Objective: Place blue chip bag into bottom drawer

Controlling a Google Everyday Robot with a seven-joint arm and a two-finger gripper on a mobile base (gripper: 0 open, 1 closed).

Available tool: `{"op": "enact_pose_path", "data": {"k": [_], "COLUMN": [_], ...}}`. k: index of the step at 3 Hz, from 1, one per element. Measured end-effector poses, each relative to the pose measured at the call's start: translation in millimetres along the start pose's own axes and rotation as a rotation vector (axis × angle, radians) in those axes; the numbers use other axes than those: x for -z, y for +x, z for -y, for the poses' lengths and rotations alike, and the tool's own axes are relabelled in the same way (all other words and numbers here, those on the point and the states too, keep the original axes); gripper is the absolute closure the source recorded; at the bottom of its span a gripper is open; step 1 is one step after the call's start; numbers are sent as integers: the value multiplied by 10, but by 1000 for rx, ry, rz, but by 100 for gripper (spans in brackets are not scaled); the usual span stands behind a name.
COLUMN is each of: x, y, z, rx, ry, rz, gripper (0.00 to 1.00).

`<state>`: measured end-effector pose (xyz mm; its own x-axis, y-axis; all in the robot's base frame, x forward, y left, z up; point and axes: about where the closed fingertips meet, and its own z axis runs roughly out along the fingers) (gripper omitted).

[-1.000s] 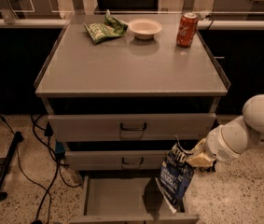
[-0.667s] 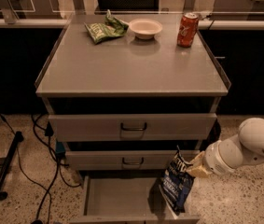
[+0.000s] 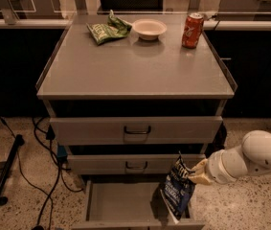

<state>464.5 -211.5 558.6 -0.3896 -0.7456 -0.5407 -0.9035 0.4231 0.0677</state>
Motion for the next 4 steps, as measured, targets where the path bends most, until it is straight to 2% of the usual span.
{"op": "enact_pose_path", "data": {"k": [1,2,3,4], "x": [-293,-648,-782,-825], "y": [80,165,219,228], "z": [64,25,-18,-34], "rx": [30,63,71,89], "ry": [-11,-57,-75,-73], "rz": [102,205,219,209], "gripper": [100,100,100,100]}}
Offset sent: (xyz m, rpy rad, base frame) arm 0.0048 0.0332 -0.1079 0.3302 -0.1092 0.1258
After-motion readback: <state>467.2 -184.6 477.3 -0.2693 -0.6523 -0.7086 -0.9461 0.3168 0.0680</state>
